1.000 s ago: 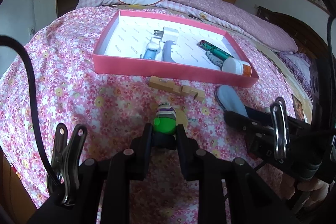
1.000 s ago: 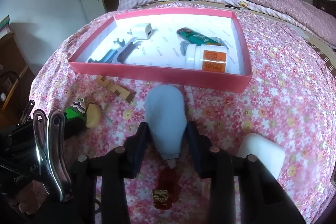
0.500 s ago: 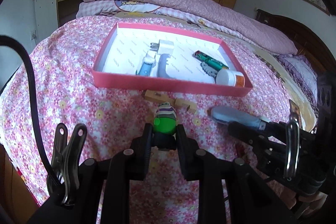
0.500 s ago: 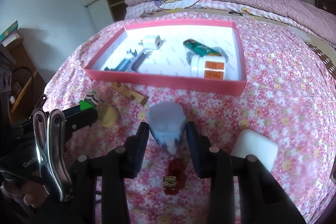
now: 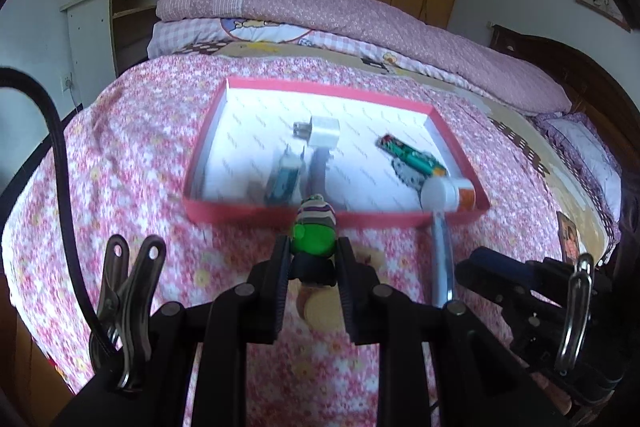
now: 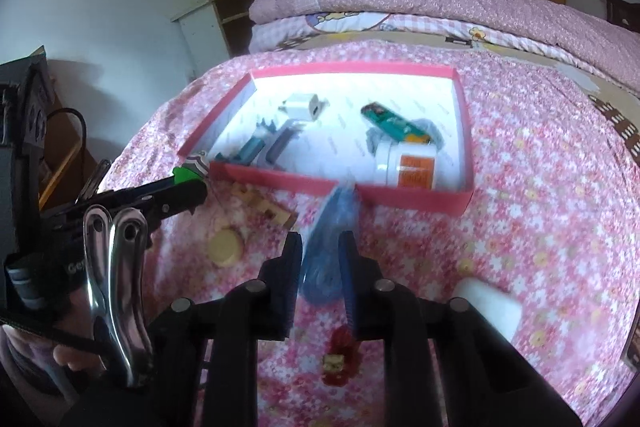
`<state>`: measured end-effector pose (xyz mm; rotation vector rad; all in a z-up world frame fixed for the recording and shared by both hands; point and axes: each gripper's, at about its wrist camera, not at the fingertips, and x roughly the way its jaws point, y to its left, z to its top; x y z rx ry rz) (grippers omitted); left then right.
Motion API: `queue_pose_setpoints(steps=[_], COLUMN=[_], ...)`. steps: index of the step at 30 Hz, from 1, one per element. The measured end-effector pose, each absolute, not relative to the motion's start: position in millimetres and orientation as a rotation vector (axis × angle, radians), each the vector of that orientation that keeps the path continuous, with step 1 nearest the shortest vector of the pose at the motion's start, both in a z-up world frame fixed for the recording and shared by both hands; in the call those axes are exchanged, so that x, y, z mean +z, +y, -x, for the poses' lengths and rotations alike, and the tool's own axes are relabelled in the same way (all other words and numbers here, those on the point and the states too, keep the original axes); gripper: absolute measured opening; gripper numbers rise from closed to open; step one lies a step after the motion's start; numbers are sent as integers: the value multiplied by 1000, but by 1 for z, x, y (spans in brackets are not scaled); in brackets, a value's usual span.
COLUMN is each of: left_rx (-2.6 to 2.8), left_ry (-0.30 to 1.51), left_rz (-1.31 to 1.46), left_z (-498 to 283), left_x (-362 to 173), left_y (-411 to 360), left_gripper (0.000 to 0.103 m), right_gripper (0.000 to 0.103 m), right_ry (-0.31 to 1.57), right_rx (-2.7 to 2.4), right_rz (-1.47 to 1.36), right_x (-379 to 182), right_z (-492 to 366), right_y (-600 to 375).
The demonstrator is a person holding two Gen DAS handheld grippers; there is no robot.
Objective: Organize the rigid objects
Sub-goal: 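Lift the tape dispenser with the right gripper while the left gripper lifts the figure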
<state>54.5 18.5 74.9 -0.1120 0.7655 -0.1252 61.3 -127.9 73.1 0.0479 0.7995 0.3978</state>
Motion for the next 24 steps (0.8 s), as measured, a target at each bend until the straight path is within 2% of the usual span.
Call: queue_pose_setpoints(steps=[8,15,24], left_rx=[-125,-127,-118], left_ry=[759,777,782], left_rz=[127,143,169], left_z=[-62,-58,-55], left_x=[77,69,64], left_y=[20,21,30], left_gripper=[23,23,23], right_gripper=[22,46,49], right_ry=[805,862,857], right_rx=[397,394,391], right_rz=[-54,-47,29], right_x=[69,52,44], right_z=[-65,-62,-61], right_y=[-134,-126,-102])
